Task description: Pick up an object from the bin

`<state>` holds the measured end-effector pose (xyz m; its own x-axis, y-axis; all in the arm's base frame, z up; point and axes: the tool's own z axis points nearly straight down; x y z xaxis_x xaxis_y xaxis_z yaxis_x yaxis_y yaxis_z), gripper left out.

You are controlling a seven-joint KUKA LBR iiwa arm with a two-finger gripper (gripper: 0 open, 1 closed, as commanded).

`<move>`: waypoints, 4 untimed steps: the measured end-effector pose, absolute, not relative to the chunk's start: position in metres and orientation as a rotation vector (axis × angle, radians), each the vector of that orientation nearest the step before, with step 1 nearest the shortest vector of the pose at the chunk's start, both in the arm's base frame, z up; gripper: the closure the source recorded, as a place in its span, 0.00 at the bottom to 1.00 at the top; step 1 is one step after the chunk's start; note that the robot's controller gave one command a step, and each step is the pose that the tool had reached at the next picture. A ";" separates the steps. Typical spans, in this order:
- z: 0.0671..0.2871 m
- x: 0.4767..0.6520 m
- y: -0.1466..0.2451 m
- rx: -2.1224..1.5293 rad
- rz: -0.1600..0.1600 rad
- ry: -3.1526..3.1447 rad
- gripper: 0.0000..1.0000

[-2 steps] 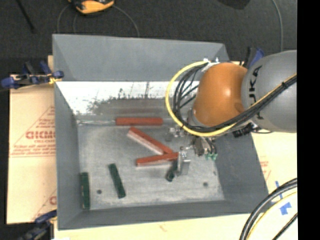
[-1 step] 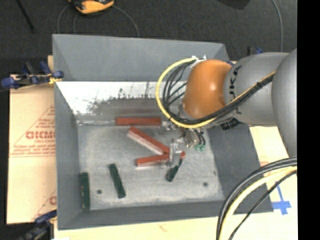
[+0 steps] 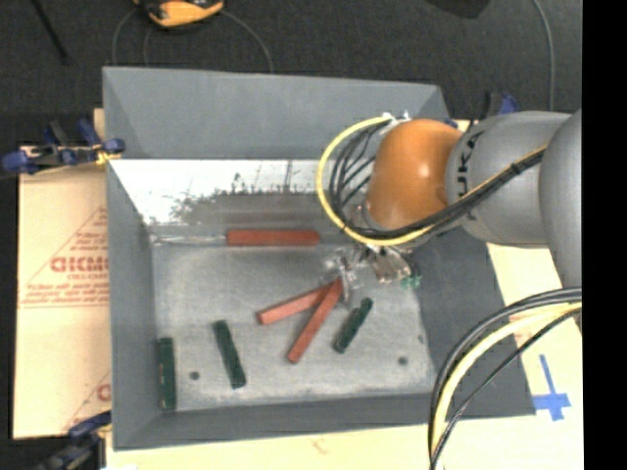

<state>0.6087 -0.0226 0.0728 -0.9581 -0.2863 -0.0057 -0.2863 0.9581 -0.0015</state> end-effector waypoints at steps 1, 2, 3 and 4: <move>0.073 0.609 -0.023 -0.453 -0.001 3.103 1.00; 0.170 0.598 -0.009 -0.436 -0.001 3.111 0.00; 0.237 0.593 0.000 -0.421 -0.001 3.112 0.00; 0.211 0.581 0.000 -0.441 -0.003 3.094 0.00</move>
Offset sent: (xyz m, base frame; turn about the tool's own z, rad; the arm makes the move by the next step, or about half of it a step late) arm -0.0174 0.0255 0.1716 0.0219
